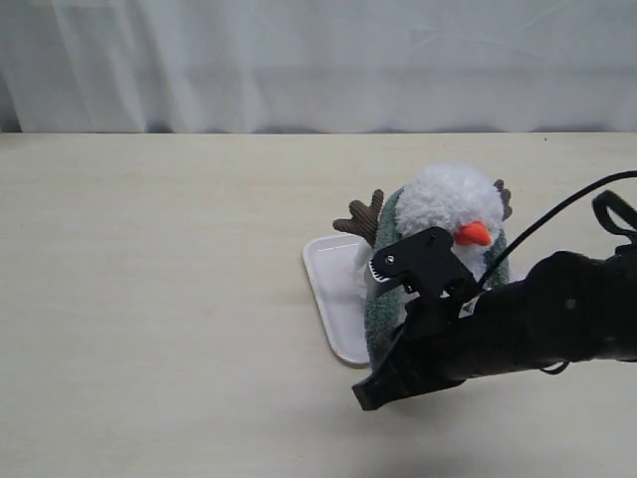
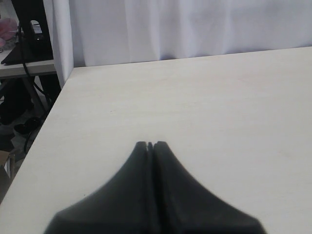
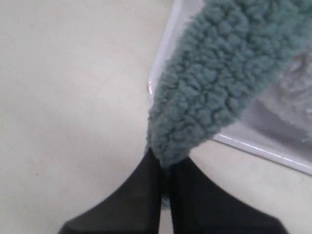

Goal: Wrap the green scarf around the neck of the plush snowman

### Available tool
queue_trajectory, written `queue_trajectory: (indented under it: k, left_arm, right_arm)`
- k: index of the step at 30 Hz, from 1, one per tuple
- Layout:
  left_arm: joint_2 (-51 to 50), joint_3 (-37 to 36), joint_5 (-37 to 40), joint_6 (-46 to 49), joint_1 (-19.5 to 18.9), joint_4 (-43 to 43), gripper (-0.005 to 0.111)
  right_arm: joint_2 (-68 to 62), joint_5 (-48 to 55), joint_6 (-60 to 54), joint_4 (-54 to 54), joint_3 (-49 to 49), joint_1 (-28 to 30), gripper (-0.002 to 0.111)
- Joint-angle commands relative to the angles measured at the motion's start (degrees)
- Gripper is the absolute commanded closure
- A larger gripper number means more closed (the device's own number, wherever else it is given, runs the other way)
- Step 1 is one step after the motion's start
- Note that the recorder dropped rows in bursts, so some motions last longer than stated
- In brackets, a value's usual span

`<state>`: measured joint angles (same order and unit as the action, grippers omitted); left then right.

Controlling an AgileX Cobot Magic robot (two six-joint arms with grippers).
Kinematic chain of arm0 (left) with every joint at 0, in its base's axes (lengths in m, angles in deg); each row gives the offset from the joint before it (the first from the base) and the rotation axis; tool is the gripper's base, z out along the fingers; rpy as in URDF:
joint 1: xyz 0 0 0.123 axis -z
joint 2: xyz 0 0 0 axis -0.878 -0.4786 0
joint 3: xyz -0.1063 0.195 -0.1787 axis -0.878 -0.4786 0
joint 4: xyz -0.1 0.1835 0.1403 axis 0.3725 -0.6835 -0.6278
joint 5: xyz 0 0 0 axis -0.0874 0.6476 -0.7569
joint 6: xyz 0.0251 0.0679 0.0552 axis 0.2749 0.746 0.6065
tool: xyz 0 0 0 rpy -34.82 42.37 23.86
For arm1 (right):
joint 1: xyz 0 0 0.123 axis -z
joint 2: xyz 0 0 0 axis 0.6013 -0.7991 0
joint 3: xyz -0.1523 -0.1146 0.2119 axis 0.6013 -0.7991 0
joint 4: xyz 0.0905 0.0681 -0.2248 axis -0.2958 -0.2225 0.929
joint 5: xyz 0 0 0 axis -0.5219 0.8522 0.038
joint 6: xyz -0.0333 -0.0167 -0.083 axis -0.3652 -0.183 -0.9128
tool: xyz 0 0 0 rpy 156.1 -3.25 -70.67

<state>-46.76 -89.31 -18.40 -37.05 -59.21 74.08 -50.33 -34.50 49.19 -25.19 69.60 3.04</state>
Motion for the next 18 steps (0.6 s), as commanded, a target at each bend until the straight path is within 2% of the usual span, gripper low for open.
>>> queue_trajectory:
  k: [1, 5, 8, 10, 14, 18]
  left_arm:
    - [0.2, -0.2, -0.6, -0.1, 0.6, 0.0, 0.107]
    - [0.2, -0.2, -0.6, -0.1, 0.6, 0.0, 0.107]
    - [0.2, -0.2, -0.6, -0.1, 0.6, 0.0, 0.107]
    - [0.2, -0.2, -0.6, -0.1, 0.6, 0.0, 0.107]
    - [0.2, -0.2, -0.6, -0.1, 0.6, 0.0, 0.107]
    - [0.2, -0.2, -0.6, -0.1, 0.6, 0.0, 0.107]
  right_arm:
    - [4.1, 4.9, 7.9, 13.3, 0.0, -0.1, 0.104]
    - [7.6, 10.0, 22.4, 32.8, 0.3, -0.1, 0.104]
    - [9.8, 17.5, 36.3, 48.5, 1.8, -0.1, 0.104]
    - [10.6, 21.2, 44.0, 55.5, 2.7, -0.1, 0.104]
    - [11.4, 25.1, 55.9, 65.8, 3.3, -0.1, 0.104]
    - [10.5, 25.5, 58.2, 68.0, 2.4, -0.1, 0.104]
